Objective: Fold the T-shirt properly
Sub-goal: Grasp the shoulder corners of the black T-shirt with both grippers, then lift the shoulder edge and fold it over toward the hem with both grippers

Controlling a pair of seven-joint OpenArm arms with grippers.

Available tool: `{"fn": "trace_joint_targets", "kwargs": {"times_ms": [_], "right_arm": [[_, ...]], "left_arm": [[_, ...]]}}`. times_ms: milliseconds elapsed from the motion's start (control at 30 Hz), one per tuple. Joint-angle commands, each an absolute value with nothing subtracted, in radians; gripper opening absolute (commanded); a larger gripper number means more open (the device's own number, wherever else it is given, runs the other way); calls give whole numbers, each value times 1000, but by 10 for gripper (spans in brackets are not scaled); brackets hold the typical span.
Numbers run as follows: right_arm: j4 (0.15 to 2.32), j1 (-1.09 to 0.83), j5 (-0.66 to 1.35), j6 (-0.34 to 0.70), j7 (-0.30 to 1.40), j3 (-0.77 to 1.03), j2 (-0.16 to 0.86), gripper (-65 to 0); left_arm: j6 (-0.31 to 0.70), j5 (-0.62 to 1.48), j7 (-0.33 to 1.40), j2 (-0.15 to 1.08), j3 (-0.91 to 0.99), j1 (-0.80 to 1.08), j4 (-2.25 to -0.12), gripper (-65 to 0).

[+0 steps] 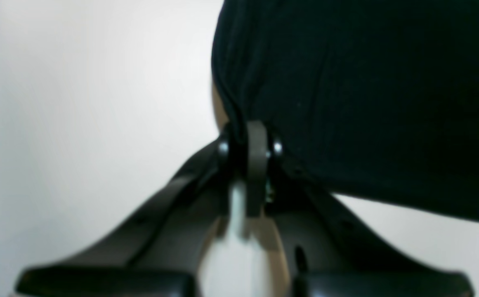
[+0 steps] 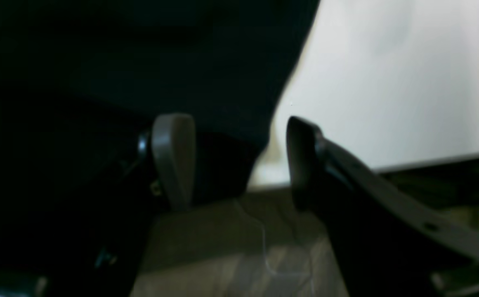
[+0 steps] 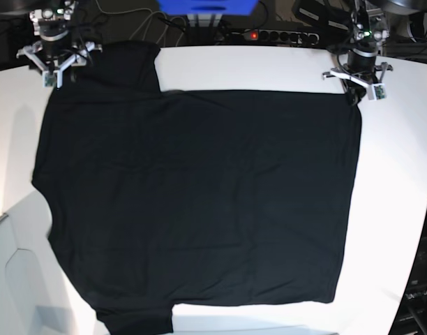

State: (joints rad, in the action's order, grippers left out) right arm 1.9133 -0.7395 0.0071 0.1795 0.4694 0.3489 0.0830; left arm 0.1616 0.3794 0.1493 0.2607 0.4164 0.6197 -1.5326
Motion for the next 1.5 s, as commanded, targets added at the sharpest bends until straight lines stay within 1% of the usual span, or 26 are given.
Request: {"fn": "trace_joint_targets", "kwargs": {"times_ms": [0,133,400,433,500,600,733,800,933,1100,1467], "right_arm": [[1914,-731,5,179,449,357,93,-288],[1865,-714,5,179,447,358,107,-288],[1856,-696,5,180,450,357,119,-291],[1844,-696,5,194,449,357,119,-292],[1821,-691,5,255,447,358,119,-302],[1797,-674,5,352,449,367,119,-362],[1791,-664,5,438,450,407,111,-444],[1791,-664,5,450,450,423,108,-502],[1797,-664,5,450,449,458,107,-650],[1817,-654,5,452,443,504,108,-650],[2006,-650,5,452,447,527,97,-650]], "left_arm": [[160,377,174,269,420,634,-1538,-602],[159,372,174,269,418,634,-1538,-602],[159,369,174,269,420,634,-1538,-602],[159,369,174,269,420,634,-1538,-602],[157,369,174,269,420,634,-1538,-602],[156,369,174,269,421,636,-1538,-602],[156,369,174,269,424,636,-1538,-602],[154,369,174,269,424,636,-1538,-602],[153,371,174,269,424,636,-1538,-602],[151,369,174,269,426,642,-1563,-602],[150,377,174,266,450,702,-1721,-602]]}}
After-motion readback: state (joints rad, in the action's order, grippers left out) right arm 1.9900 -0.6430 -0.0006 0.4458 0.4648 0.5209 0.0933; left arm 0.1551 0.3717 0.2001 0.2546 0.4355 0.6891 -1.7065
